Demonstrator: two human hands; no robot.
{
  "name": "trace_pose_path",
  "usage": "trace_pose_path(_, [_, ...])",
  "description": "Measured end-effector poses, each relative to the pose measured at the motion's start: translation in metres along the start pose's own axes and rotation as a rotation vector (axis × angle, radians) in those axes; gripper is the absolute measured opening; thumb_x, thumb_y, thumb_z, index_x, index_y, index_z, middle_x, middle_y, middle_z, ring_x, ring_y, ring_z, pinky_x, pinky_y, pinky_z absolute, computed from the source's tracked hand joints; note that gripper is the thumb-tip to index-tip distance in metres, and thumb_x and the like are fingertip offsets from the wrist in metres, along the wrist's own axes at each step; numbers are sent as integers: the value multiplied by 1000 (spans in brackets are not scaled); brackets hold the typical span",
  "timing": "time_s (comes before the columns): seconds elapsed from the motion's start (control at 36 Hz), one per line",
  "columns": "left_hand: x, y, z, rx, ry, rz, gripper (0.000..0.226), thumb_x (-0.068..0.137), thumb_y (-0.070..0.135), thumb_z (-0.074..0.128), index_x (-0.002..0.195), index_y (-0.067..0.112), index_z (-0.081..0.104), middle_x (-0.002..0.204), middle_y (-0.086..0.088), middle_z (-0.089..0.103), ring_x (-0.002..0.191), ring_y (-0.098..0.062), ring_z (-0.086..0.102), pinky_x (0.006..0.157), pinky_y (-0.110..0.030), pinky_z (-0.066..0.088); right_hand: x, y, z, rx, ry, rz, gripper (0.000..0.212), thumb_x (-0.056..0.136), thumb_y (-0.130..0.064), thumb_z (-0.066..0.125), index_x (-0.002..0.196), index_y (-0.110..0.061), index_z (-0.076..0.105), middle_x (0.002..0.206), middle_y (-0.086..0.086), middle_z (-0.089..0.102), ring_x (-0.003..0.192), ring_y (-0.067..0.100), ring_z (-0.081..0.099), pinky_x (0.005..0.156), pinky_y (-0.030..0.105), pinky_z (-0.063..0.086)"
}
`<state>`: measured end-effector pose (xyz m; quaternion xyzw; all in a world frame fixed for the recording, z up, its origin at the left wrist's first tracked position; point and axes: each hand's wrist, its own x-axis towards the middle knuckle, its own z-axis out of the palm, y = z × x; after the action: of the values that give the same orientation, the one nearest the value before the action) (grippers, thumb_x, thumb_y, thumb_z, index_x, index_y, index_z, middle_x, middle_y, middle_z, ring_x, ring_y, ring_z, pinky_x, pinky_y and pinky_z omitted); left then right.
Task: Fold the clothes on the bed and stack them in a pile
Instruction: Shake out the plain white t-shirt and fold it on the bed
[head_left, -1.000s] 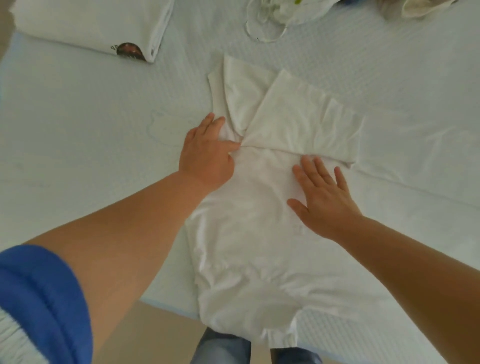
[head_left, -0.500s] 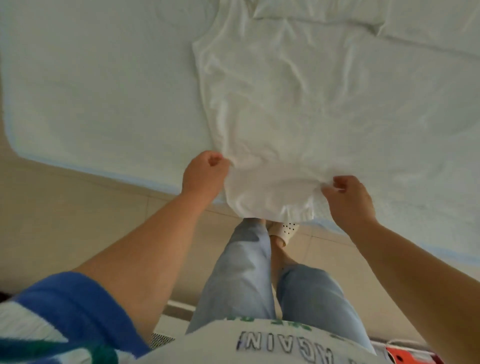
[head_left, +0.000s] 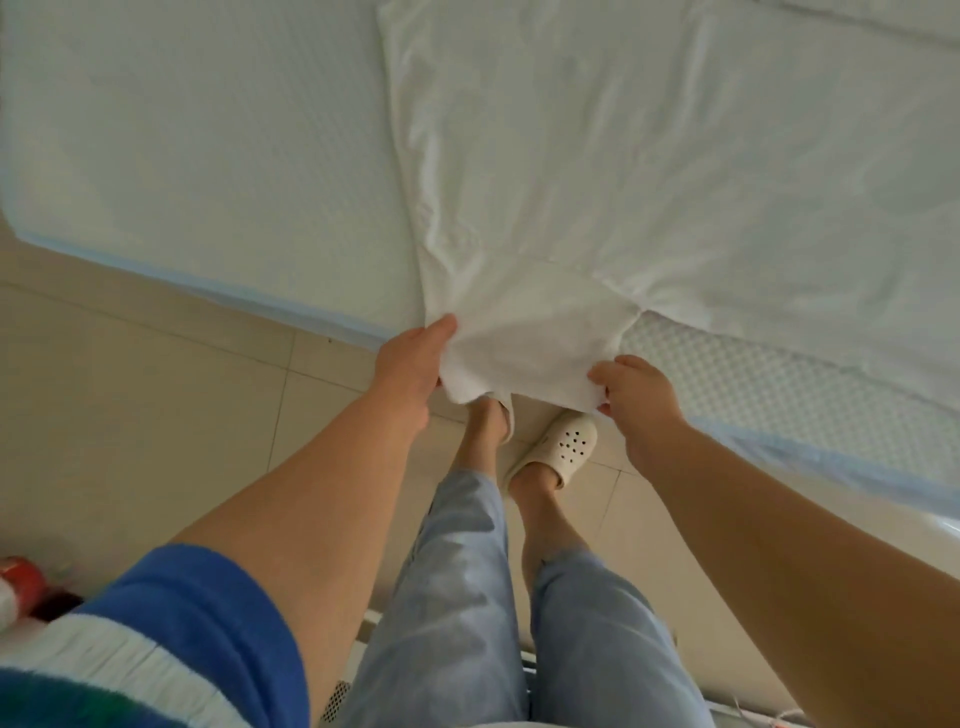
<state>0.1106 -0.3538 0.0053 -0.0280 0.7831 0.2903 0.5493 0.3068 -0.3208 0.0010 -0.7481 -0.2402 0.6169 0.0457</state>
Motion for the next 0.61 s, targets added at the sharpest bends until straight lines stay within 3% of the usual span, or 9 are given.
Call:
trace_pose_path(0.19, [-4,5,2,38,-179,-90,26,84,34,67,98,13,68,100,-7,72,99,-28,65,90,-42,50,-5,-4,-15,35,-110,-59,8,82,-16,64,76,-17,60,77,0,62,72,16,57,71,30,46])
trace_pose_path(0.33, [-9,39,13,-108,-331,-72,25,82,32,67,94,10,72,95,-9,73,87,-25,70,67,-34,56,-12,-37,-19,301,-174,-48,12,84,-10,62,73,-14,63,70,-3,66,73,13,61,64,24,49])
trace_pose_path(0.44, [-8,92,29,-156,-359,25,36,84,30,65,108,4,66,101,-12,71,94,-26,67,80,-36,54,-13,-82,-25,559,-93,-78,14,85,-6,58,72,-11,62,65,-3,64,73,14,61,67,29,51])
trace_pose_path(0.5, [-3,123,42,-139,-359,105,35,86,26,64,112,2,62,94,-9,70,87,-21,68,75,-31,54,-10,-111,-29,598,-53,-127,17,85,-6,58,69,-11,60,66,-2,61,74,15,59,66,28,50])
trace_pose_path(0.61, [18,191,76,-55,-373,244,18,87,20,63,100,8,62,79,-2,66,68,-13,64,58,-23,51,7,-174,-35,648,44,-202,14,84,-7,60,71,-11,63,68,-2,64,77,16,62,73,31,53])
